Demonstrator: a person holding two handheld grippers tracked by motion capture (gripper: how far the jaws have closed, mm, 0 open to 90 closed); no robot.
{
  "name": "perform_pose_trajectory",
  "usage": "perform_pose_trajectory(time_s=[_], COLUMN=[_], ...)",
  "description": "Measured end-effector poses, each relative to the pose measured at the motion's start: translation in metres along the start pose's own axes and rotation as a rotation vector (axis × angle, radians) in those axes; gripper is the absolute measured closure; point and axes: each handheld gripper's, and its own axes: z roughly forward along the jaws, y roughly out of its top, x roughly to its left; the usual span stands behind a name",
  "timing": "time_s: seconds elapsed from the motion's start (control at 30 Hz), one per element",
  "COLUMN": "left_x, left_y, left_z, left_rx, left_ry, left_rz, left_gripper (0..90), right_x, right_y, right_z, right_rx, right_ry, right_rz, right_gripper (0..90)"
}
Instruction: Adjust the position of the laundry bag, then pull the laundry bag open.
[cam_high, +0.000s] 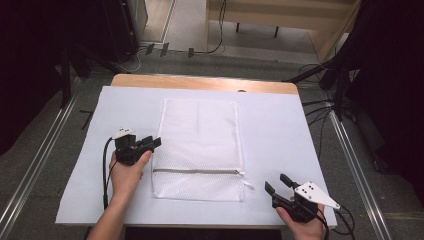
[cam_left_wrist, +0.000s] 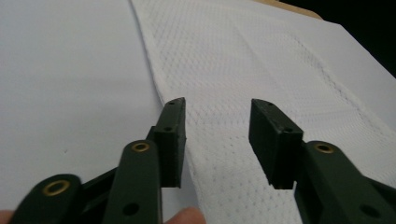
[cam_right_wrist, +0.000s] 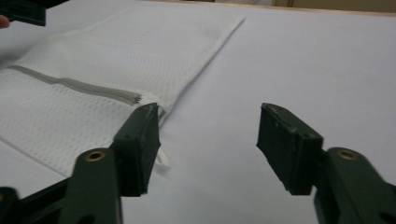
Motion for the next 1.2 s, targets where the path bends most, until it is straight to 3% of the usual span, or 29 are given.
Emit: perform_pose_trajectory(time_s=[0.07, 0.23, 0.33, 0.5, 0.8, 1.0, 1.07, 1.2], left_x=[-0.005, -0.024, -0.035, -0.053, -0.075, -0.09, -0.095, -0.103], left_y=[-0.001, -0.001, -0.001, -0.004, -0.014, -0.02, -0.022, -0.026], left_z=[-0.003, -0.008, -0.008, -0.005, 0.006, 0.012, 0.014, 0.018], left_rx=[-0.002, -0.006, -0.006, 0.01, 0.059, 0.085, 0.095, 0.108], left_ry=[0.004, -0.028, -0.057, -0.102, -0.144, -0.176, -0.19, -0.212], left_rz=[0.025, 0.067, 0.083, 0.114, 0.154, 0.178, 0.183, 0.191], left_gripper=[50.3, 48.1, 47.7, 47.4, 46.5, 46.4, 46.2, 46.1], right_x=[0.004, 0.012, 0.022, 0.029, 0.034, 0.037, 0.037, 0.04], right_y=[0.002, 0.003, 0.002, -0.001, -0.004, -0.003, -0.001, 0.0], right_z=[0.006, 0.017, 0.026, 0.037, 0.049, 0.06, 0.067, 0.072], right_rx=[0.003, 0.021, 0.034, 0.086, 0.138, 0.188, 0.223, 0.259], right_ry=[0.063, 0.119, 0.134, 0.17, 0.16, 0.131, 0.137, 0.125], right_rz=[0.008, 0.016, -0.013, 0.006, 0.0, 0.021, 0.038, 0.04], right_gripper=[50.7, 60.0, 60.7, 57.9, 55.4, 55.7, 49.1, 48.4])
